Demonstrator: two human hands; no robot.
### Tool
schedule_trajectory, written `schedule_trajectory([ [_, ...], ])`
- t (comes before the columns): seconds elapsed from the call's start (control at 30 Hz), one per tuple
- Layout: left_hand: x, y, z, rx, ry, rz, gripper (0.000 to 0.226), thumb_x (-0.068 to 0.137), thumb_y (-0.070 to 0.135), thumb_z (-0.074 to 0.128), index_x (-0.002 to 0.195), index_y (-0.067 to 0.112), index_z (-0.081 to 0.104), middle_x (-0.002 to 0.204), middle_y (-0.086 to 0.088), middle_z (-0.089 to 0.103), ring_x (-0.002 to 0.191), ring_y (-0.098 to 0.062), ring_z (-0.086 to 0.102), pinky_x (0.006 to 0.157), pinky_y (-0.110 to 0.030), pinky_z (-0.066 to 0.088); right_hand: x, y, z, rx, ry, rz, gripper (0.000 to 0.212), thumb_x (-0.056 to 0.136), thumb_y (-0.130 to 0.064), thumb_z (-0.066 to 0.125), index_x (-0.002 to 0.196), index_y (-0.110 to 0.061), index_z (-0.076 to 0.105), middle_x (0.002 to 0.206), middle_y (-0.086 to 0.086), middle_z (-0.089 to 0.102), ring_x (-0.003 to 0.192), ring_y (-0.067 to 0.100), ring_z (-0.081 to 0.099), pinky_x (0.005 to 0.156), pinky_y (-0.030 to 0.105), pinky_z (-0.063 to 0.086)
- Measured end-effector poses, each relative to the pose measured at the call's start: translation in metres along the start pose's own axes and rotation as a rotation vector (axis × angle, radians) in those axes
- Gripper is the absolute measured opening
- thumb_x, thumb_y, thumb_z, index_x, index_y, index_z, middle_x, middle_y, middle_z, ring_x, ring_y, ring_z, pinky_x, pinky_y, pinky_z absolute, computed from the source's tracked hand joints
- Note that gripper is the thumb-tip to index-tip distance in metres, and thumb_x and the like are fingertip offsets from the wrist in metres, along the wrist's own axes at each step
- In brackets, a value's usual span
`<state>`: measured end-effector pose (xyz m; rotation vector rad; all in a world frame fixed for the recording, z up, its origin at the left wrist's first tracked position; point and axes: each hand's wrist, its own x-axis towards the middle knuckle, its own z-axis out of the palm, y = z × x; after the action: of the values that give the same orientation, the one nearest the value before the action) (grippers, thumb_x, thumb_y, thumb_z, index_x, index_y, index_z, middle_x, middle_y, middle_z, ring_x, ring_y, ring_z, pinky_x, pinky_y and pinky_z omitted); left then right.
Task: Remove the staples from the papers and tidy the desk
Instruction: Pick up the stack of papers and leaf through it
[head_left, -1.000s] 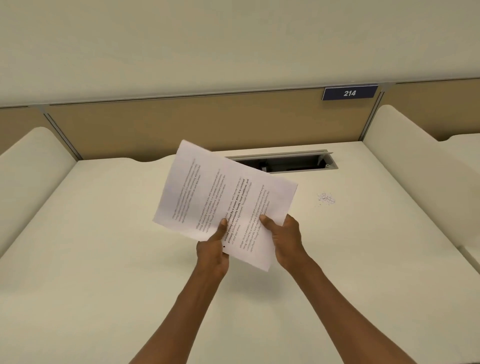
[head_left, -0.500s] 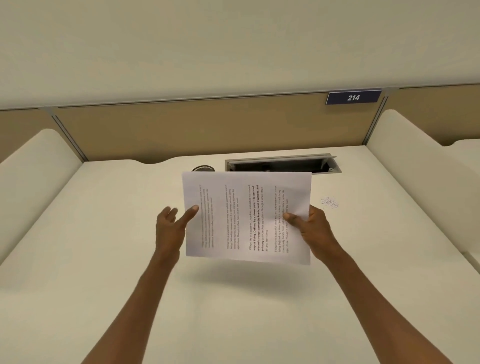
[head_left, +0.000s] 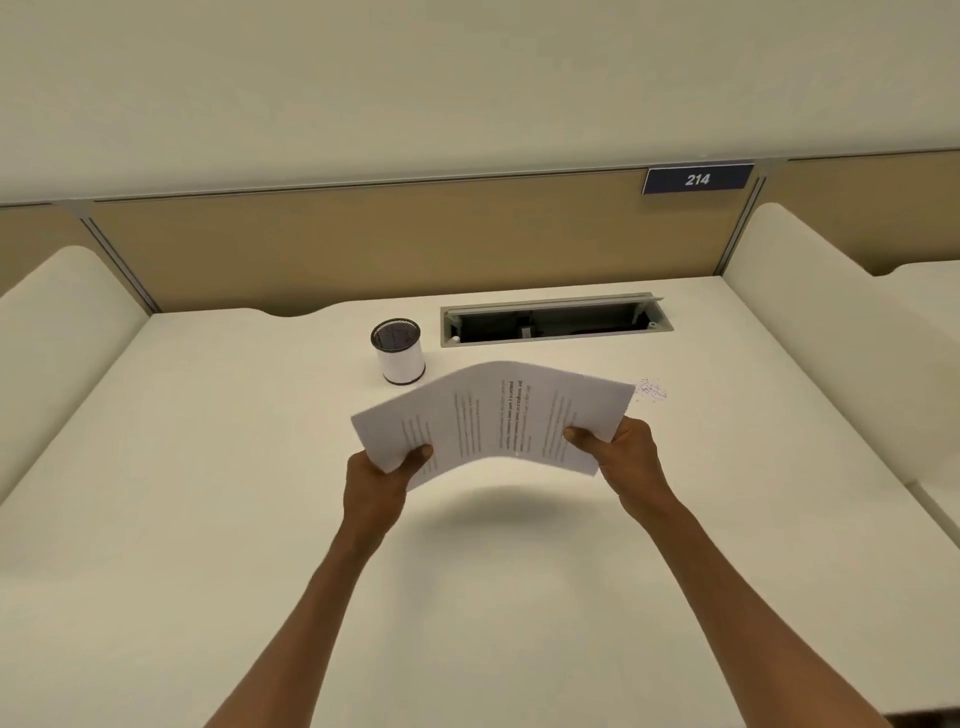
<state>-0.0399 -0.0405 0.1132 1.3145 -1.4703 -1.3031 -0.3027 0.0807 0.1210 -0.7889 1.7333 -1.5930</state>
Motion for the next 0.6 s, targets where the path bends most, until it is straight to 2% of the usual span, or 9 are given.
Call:
schedule_trajectory([
  [0.1,-0.009,-0.008,0.003,-0.011,0.028,-0.002,0.017,0.084,0.018,0.081,0.093,0.026,0.069,0.088,0.014,0.072,0.073,0.005,0.067,0.063,-0.017,0.050,-0.003,0.007,-0.002,0.006,-0.001,-0.002,0.021,0.081,-0.013,0.076,0.102,-0.014,0.072,0.096,-0.004,0.075,0.086,0.013,0.070,0.068,0.020,0.054],
  [0.17,-0.014,-0.018,0.004,0.000,0.009,-0.019,0.019,0.084,0.016,0.081,0.097,0.022,0.069,0.089,0.014,0.071,0.076,0.004,0.066,0.058,-0.010,0.048,-0.006,0.021,-0.002,0.026,-0.005,0.031,0.022,0.080,-0.011,0.078,0.100,-0.013,0.073,0.096,-0.002,0.075,0.088,0.016,0.071,0.071,0.022,0.056],
  [0.3,-0.024,-0.041,0.003,0.025,-0.062,-0.051,0.027,0.082,0.013,0.082,0.099,0.028,0.067,0.093,0.016,0.072,0.084,0.000,0.069,0.060,-0.013,0.052,-0.016,0.053,0.001,0.012,-0.024,0.130,0.029,0.074,-0.006,0.081,0.100,-0.015,0.072,0.100,0.002,0.075,0.094,0.019,0.071,0.080,0.030,0.057],
  [0.37,-0.026,-0.044,0.002,0.020,-0.048,-0.067,0.027,0.083,0.015,0.082,0.102,0.027,0.067,0.095,0.014,0.072,0.089,-0.005,0.069,0.064,-0.015,0.051,-0.018,0.057,0.003,0.004,-0.025,0.143,0.031,0.074,-0.005,0.081,0.102,-0.013,0.072,0.100,0.001,0.075,0.094,0.018,0.071,0.077,0.028,0.056],
  [0.5,-0.023,-0.042,0.002,-0.024,0.017,-0.075,0.025,0.085,0.016,0.080,0.106,0.022,0.067,0.096,0.011,0.072,0.089,-0.005,0.068,0.068,-0.021,0.051,-0.012,0.047,0.006,-0.011,-0.012,0.128,0.027,0.076,-0.007,0.079,0.101,-0.014,0.072,0.095,-0.002,0.075,0.084,0.012,0.070,0.062,0.014,0.051],
  [0.6,-0.025,-0.046,0.003,-0.004,-0.014,-0.065,0.028,0.086,0.016,0.079,0.110,0.022,0.067,0.098,0.013,0.072,0.090,-0.005,0.068,0.069,-0.020,0.052,-0.013,0.050,0.008,-0.021,-0.037,0.131,0.030,0.076,-0.007,0.079,0.104,-0.015,0.071,0.097,-0.002,0.074,0.087,0.010,0.070,0.064,0.014,0.052],
])
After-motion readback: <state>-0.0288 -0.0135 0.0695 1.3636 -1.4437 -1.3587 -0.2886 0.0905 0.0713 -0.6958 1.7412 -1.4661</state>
